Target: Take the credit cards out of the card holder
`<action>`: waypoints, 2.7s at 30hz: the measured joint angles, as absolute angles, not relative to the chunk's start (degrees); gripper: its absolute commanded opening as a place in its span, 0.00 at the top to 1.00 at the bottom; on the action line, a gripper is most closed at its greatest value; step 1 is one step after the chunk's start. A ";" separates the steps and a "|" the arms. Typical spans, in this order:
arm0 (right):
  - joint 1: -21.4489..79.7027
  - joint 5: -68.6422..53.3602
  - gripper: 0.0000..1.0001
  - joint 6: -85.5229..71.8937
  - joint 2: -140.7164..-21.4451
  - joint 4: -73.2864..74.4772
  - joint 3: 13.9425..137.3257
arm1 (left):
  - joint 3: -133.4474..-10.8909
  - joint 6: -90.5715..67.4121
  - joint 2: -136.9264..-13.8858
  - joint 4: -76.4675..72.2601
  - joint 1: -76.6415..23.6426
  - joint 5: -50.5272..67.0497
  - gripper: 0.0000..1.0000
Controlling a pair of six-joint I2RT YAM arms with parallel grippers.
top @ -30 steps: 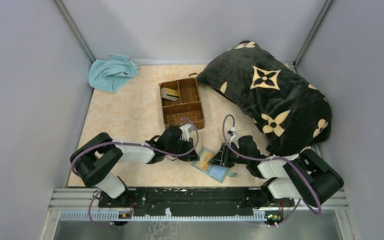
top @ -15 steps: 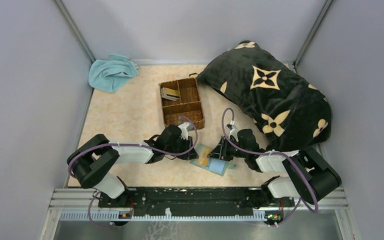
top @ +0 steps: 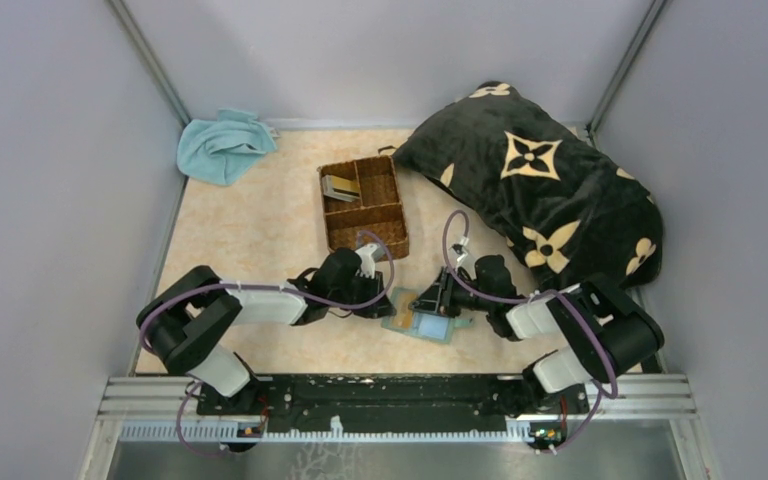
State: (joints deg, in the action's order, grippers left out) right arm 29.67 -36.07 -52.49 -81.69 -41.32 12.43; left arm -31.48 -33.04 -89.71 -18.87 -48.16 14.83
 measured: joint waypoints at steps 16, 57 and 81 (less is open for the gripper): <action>33.23 -33.58 0.76 -53.95 -87.22 -43.33 14.31 | -31.48 -33.41 -90.28 -19.62 -47.77 15.90 0.78; 28.32 -28.42 1.00 -38.33 -70.70 -14.96 16.97 | -29.30 -34.48 -89.80 -22.83 -43.92 18.52 0.66; 26.11 -37.98 1.00 -27.86 -47.16 4.64 26.79 | -50.74 -28.75 -65.80 -3.25 -31.70 27.40 0.33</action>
